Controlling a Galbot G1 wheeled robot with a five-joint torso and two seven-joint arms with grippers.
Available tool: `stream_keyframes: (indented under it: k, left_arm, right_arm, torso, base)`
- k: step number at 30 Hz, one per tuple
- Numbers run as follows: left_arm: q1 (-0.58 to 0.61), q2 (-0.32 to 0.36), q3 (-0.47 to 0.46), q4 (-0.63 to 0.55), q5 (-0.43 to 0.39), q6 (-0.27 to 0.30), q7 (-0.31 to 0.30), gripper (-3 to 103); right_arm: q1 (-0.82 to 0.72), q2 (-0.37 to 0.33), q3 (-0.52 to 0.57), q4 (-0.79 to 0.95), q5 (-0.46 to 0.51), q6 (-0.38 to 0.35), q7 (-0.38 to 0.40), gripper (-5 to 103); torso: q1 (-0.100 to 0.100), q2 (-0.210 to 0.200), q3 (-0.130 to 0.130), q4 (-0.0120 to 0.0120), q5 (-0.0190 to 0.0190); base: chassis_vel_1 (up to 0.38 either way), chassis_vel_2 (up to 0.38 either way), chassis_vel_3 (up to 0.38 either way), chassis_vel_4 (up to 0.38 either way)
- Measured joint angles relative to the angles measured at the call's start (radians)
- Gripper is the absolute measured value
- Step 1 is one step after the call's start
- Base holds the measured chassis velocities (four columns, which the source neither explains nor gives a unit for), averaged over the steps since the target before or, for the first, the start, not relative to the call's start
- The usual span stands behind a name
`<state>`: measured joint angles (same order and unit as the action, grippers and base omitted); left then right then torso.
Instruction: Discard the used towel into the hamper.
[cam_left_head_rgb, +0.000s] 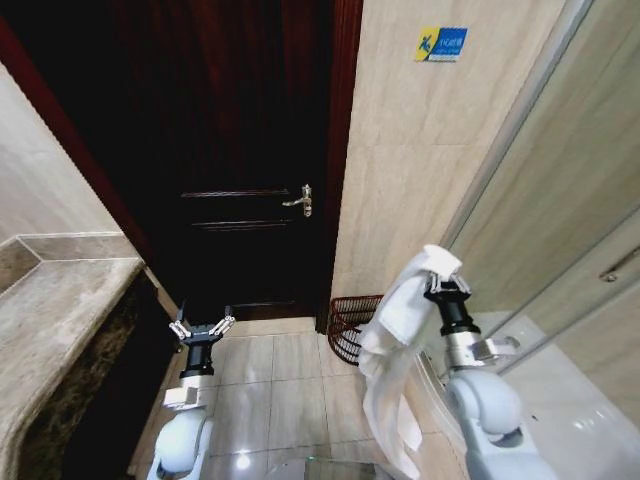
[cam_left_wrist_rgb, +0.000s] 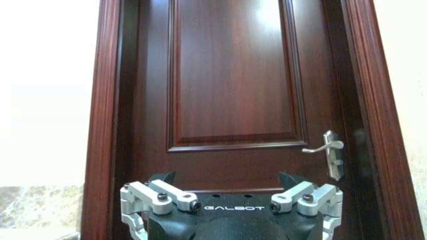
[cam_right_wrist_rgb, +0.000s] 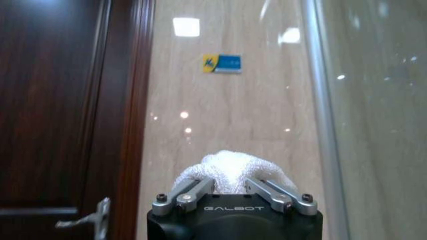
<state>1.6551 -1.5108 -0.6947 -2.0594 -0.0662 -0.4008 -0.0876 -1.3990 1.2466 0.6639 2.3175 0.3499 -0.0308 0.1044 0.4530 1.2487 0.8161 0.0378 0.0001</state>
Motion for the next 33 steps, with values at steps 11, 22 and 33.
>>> stream_keyframes:
  k: [11, 22, 33]
  left_arm:
    - [0.009, -0.062, -0.001, 0.025, 0.028, -0.029, -0.004, 100]
    - [0.025, -0.098, -0.006, 0.018, 0.051, -0.055, 0.001, 100]
    - [0.039, -0.099, -0.021, -0.002, 0.086, -0.046, -0.001, 100]
  right_arm:
    - [0.045, -0.248, 0.189, 0.157, 0.361, -0.145, 0.124, 8]
    - [0.468, -0.57, 0.137, 0.05, 0.691, -0.253, 0.216, 8]
    - [0.921, -0.702, 0.014, -0.301, 0.834, -0.31, 0.081, 8]
  torso:
    - [0.0, 0.0, 0.0, -0.0002, 0.0003]
    - [0.001, 0.0, 0.0, -0.0002, 0.0006]
    - [0.001, 0.0, 0.0, -0.0005, 0.0003]
  base:
    - [0.0, 0.0, 0.0, 0.0]
    - [0.0, 0.0, 0.0, 0.0]
    - [0.0, 0.0, 0.0, 0.0]
